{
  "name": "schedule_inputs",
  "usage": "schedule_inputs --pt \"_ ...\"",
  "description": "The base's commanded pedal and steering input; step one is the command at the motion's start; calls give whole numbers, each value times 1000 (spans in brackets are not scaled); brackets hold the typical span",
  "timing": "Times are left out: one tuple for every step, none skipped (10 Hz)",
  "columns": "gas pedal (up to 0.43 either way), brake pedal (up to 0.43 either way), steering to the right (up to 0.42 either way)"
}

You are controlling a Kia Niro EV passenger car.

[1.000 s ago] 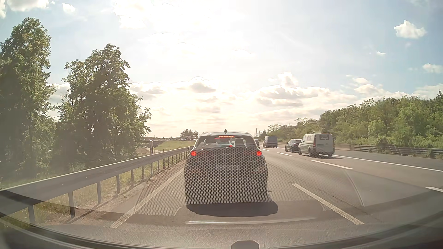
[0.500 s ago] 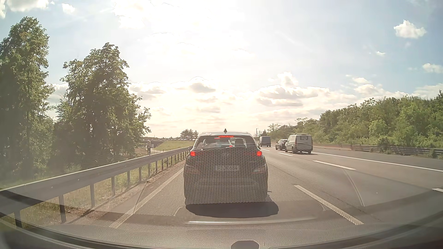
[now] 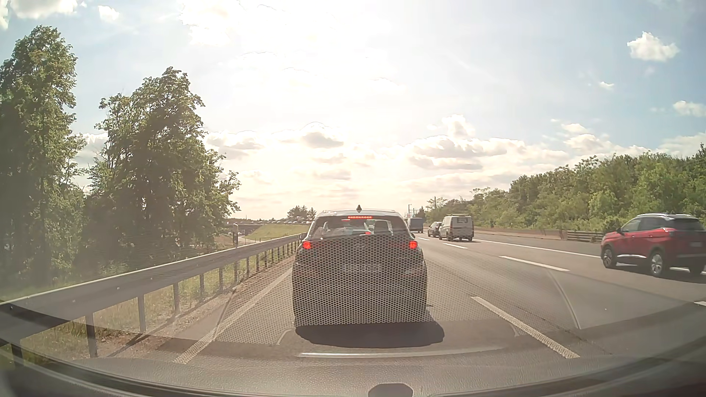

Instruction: Follow the waypoints while adhering to traffic rules and regulations

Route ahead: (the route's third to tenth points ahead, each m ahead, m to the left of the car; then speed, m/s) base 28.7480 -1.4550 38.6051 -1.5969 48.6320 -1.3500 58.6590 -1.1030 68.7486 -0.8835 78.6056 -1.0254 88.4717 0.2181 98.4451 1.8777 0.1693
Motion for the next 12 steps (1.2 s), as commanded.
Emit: schedule_inputs --pt "0 195 1" --pt "0 195 1" --pt "0 195 1" --pt "0 195 1" --pt "0 195 1" --pt "0 201 1" --pt "0 207 1" --pt "0 201 1" --pt "0 207 1" --pt "0 207 1" --pt "0 207 1" --pt "0 213 1"
